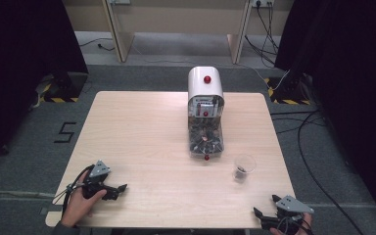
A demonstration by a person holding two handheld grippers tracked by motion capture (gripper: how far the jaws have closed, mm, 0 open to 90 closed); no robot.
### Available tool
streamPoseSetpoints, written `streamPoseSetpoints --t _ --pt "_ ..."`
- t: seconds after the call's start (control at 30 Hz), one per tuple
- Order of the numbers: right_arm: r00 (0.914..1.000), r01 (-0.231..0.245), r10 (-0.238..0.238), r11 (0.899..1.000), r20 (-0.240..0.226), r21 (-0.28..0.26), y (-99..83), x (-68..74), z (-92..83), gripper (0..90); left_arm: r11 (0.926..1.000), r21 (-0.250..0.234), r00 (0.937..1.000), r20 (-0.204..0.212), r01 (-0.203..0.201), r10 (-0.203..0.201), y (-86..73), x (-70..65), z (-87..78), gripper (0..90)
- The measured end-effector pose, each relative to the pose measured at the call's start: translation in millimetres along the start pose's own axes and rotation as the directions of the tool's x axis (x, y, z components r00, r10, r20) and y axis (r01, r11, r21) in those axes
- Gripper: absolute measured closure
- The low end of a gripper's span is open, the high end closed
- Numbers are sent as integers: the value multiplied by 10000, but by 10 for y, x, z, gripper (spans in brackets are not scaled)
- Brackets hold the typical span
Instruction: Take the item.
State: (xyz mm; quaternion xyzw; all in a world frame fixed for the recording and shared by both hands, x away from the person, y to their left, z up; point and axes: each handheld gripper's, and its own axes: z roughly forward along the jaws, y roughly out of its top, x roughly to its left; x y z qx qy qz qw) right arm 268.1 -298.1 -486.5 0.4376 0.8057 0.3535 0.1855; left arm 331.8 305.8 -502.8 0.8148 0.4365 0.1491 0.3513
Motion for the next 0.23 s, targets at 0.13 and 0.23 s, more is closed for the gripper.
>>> streamPoseSetpoints --t 0.13,0.23 --pt "10000 4 -4 10000 -4 -6 0 0 1 148 10000 2 10000 -1 -2 2 0 0 0 0" --pt "10000 17 -17 10000 -10 -11 -1 -2 1 147 10000 -1 10000 0 0 0 0 0 0 0"
